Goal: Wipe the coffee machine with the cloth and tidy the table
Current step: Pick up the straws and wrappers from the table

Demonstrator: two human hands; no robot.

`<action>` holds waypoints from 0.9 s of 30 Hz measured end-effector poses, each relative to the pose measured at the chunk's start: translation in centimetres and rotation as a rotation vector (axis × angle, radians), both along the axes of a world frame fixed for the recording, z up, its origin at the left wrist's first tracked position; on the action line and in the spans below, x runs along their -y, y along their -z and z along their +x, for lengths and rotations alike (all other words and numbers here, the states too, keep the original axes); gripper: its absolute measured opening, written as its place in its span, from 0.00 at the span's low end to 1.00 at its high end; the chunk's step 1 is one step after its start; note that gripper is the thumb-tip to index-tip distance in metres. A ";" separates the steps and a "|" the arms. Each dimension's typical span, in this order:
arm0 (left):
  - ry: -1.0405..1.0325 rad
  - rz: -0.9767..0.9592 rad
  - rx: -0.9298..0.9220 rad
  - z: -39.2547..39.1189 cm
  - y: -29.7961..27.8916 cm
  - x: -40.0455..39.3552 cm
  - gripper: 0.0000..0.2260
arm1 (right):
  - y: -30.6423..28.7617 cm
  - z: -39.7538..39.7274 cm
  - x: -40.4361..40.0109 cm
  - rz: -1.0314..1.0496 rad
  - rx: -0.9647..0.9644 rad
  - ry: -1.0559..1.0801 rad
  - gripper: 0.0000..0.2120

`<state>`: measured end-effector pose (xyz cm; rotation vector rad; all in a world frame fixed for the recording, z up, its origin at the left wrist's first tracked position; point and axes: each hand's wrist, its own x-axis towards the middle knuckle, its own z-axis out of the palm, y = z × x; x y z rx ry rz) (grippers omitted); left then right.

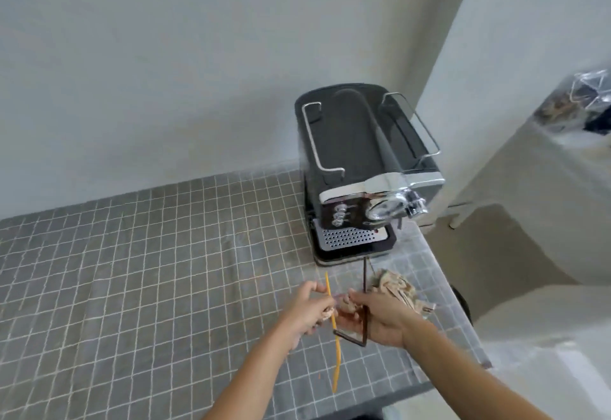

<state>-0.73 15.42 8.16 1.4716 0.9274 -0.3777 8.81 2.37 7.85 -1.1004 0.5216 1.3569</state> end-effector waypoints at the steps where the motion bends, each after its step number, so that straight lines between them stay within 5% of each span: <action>1: 0.013 0.005 0.008 1.2 -0.1 2.0 0.10 | -0.1 0.8 2.2 0.016 0.009 0.023 0.11; 8: 0.139 0.008 0.084 12.7 -0.6 15.9 0.09 | -0.4 9.0 16.0 0.032 0.100 0.228 0.09; 12: 0.211 0.029 0.002 19.2 1.1 21.6 0.05 | 0.6 13.6 21.5 -0.011 0.102 0.372 0.21; 14: 0.181 -0.014 -0.052 22.1 2.5 23.8 0.01 | 1.7 15.8 23.4 -0.053 0.087 0.398 0.19; 27: -0.024 -0.290 -0.474 30.1 14.5 29.0 0.13 | 14.4 22.6 28.2 -0.346 -0.050 0.338 0.12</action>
